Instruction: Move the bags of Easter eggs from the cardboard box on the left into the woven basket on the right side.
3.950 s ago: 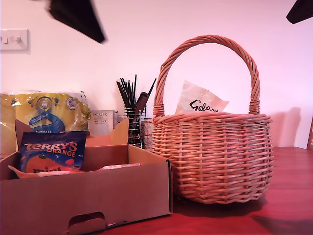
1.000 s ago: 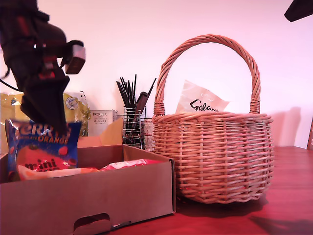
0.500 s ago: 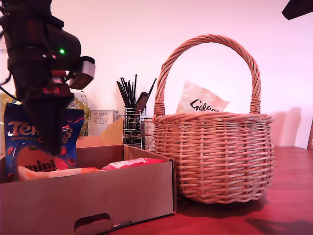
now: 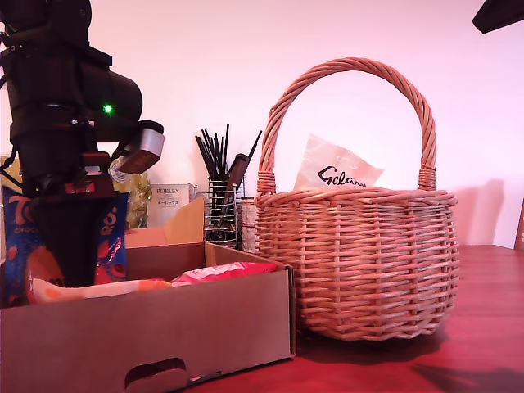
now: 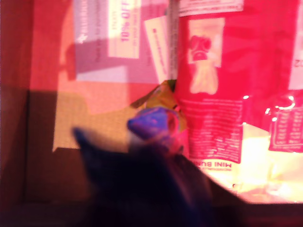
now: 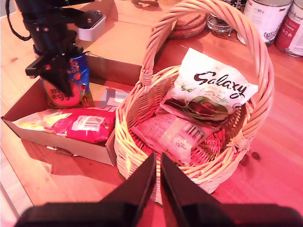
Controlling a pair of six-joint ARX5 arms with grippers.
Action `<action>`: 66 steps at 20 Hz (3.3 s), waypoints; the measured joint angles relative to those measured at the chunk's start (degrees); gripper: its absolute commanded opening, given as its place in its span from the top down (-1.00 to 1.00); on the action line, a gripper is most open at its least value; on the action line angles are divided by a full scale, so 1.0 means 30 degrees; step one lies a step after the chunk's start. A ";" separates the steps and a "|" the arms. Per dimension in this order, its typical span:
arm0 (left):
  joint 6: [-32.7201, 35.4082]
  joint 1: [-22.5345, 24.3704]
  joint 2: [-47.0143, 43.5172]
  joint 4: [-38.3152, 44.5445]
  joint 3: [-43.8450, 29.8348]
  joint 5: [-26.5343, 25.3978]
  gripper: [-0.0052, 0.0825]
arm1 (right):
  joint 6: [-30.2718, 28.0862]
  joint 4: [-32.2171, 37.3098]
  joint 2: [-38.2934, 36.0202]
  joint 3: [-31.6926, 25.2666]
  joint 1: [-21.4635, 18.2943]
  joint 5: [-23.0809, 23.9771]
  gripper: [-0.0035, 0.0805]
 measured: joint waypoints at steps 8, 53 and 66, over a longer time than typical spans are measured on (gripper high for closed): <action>0.0452 -0.0007 0.0000 -0.1333 0.0729 -0.0015 0.93 | 0.0000 0.0022 0.0000 0.0000 0.0000 0.0000 0.95; -0.4554 -0.7949 0.0022 1.2983 0.3330 0.0270 0.56 | 0.0000 0.0299 0.0000 0.0000 0.0000 0.0007 0.95; -0.6018 -0.8182 -0.0015 1.2029 0.4058 0.0211 0.51 | 0.0000 0.0138 0.0000 0.0000 0.0000 0.0000 0.95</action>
